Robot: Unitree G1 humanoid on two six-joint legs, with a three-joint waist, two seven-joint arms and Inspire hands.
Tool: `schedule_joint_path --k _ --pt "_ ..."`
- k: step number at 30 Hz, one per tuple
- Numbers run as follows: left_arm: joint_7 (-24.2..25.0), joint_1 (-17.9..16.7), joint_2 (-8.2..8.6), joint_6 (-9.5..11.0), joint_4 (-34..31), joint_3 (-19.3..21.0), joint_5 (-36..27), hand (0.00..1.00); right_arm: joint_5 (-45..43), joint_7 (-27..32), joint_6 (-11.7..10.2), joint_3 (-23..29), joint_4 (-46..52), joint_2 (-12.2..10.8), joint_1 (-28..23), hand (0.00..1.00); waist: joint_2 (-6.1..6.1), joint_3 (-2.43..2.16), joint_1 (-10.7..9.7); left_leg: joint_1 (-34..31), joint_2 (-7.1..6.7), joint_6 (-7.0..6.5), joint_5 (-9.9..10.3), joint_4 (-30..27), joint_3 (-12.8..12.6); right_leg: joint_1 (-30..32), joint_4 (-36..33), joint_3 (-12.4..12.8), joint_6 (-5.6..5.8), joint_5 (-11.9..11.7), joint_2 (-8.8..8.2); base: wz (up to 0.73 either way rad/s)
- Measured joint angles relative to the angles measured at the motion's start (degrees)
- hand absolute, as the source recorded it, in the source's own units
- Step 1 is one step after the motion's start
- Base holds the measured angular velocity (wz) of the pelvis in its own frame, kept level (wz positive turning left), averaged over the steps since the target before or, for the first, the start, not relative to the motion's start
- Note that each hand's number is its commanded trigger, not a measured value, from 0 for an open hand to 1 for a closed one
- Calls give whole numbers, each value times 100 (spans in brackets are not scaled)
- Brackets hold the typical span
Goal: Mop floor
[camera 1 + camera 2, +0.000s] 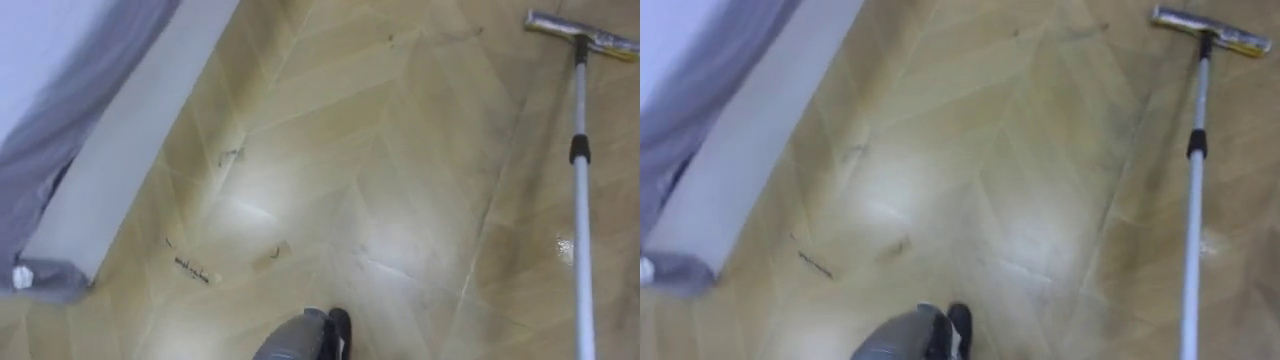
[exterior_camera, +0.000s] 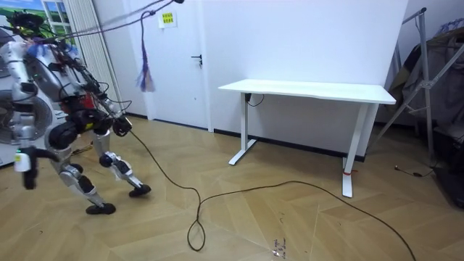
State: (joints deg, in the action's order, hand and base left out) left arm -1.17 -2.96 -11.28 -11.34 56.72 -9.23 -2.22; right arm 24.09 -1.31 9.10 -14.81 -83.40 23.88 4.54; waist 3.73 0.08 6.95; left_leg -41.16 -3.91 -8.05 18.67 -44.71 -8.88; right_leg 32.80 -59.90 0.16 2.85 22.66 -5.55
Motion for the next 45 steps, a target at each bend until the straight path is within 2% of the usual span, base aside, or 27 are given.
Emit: schedule_joint_path --k 1,2,4,6,7,8,9,10,12,14,17,19,21,22,25,26,27,28,30,33,35,37,39,40,41,42,45 --pt "-56 36 32 78 0 1 -55 0 -55 91 -45 -18 -1 -80 -116 100 126 16 -114 118 -58 0 0 14 169 35 -168 66 4 -290 26 -28" --pt "-87 38 52 100 1 10 -66 0 -96 153 -51 -14 -1 -125 -144 100 160 17 -167 162 -104 0 0 22 316 98 -232 163 -1 -361 67 -76" --pt "-238 23 150 147 10 27 -59 0 -260 413 -129 -36 117 -299 -142 100 270 76 -230 190 -197 1 0 45 819 716 -211 275 -93 -156 183 -108" --pt "-334 -46 219 146 30 26 -57 0 -400 557 -176 -139 203 -439 -143 100 330 83 -254 216 -207 29 8 60 1057 1108 415 223 -88 -9 215 -106" --pt "-372 -144 220 147 36 38 -58 0 -528 619 -175 -165 298 -536 -141 100 266 105 -244 228 -216 226 63 27 1161 1141 1247 242 -67 -69 155 -95" --pt "-390 -206 202 145 52 63 -62 0 -613 636 -175 -180 344 -586 -147 100 224 107 -277 203 -230 356 133 -32 1165 1118 1568 223 -65 -281 109 -50" --pt "-442 -253 243 109 103 103 -60 0 -702 647 -162 -173 392 -626 -156 100 293 84 -385 203 -158 639 340 -152 1233 1120 1434 -106 -290 -332 33 -5" --pt "-447 -249 245 100 98 120 -61 0 -719 645 -142 -158 412 -654 -131 100 290 84 -384 209 -115 701 380 -167 1207 1115 1401 -208 -336 -303 18 19" --pt "-445 -250 215 80 133 106 -233 0 -759 605 4 -18 401 -694 115 100 158 96 -353 185 -19 755 411 -227 1128 1106 1248 -662 -469 -235 -77 40" --pt "-441 -257 149 -3 143 104 -489 0 -766 483 186 88 334 -570 515 100 -2 109 -245 90 47 758 412 -401 1147 1118 1125 -839 -582 -170 -87 39" --pt "-450 -296 -108 -20 104 93 -700 0 -762 255 306 105 243 -153 1321 100 -295 140 13 -352 196 827 392 -1167 1134 1226 867 -1053 -768 145 -62 34" --pt "-460 -513 -364 -32 -72 -82 -767 0 -693 140 268 74 233 258 1801 100 -448 163 193 -808 428 1060 155 -2103 1021 1242 481 -1179 -841 441 -28 39" --pt "-451 -745 -397 -75 -213 -163 -734 0 -666 93 269 -19 240 454 2040 100 -545 131 317 -993 520 1043 -131 -2511 884 1193 343 -1136 -858 590 -28 22" --pt "-430 -807 -396 -91 -244 -188 -718 0 -646 71 274 -51 244 487 2105 100 -561 132 324 -1035 511 1058 -150 -2538 853 1159 322 -1110 -849 617 -37 43" --pt "-200 -966 -413 -126 -348 -208 -481 0 -608 -35 318 73 315 496 2079 100 -534 146 334 -1088 497 951 -56 -1261 658 944 365 -1004 -762 733 -33 46" --pt "-100 -1023 -399 -120 -399 -227 -431 0 -551 -52 321 106 329 450 2040 100 -485 174 337 -1001 495 789 -177 -586 580 809 463 -977 -690 750 -50 0" --pt "9 -1035 -392 -140 -366 -228 -425 0 -487 -65 291 110 336 382 1895 100 -485 168 331 -846 436 675 -235 -390 475 670 598 -859 -569 756 -80 0" --pt "51 -1013 -387 -135 -366 -232 -423 0 -430 -69 270 105 337 366 1782 100 -457 162 314 -733 407 622 -215 -303 424 584 700 -801 -486 731 -82 9" --pt "113 -828 -367 -83 -279 -225 -430 0 -380 -75 192 98 329 313 1248 100 -338 152 299 -440 400 343 -110 -167 147 343 916 -623 -337 679 -147 1" --pt "49 -486 -267 7 -166 -206 -425 0 -430 -60 64 35 185 271 757 100 -178 87 184 -304 288 169 129 -202 -11 450 494 -436 -125 478 -231 -13" --pt "34 -325 -225 137 -172 -201 -428 0 -582 49 47 37 106 153 561 100 -71 49 67 -241 238 112 206 -180 11 540 317 -362 -57 273 -246 -6" --pt "-56 -235 -113 192 -166 -80 -437 0 -628 239 0 35 102 -41 438 100 13 74 -41 -88 174 138 268 -46 270 689 181 -229 -49 56 -155 -41" --pt "-142 -215 45 215 -142 -37 -455 0 -664 448 -99 31 121 -330 395 100 101 107 -49 115 85 214 226 269 622 838 1078 -168 -38 44 -3 -64" --pt "-166 -236 68 213 -142 -42 -448 0 -664 477 -109 31 122 -414 351 100 93 105 -59 194 70 226 219 349 629 792 1448 -202 -37 -38 22 -31" --pt "-229 -263 129 190 -108 -45 -439 0 -661 545 -120 33 122 -545 252 100 75 98 -128 296 13 254 205 454 690 684 1770 -257 -134 -233 58 0" --pt "-239 -306 197 151 -101 -45 -438 0 -655 614 -145 44 122 -630 167 100 143 49 -204 363 15 301 177 571 766 545 1949 -407 -185 -262 54 16" --pt "-240 -341 199 126 -29 -50 -512 0 -621 663 -150 102 122 -763 143 100 97 63 -292 612 16 386 87 896 847 328 2124 -543 -254 -305 42 16"
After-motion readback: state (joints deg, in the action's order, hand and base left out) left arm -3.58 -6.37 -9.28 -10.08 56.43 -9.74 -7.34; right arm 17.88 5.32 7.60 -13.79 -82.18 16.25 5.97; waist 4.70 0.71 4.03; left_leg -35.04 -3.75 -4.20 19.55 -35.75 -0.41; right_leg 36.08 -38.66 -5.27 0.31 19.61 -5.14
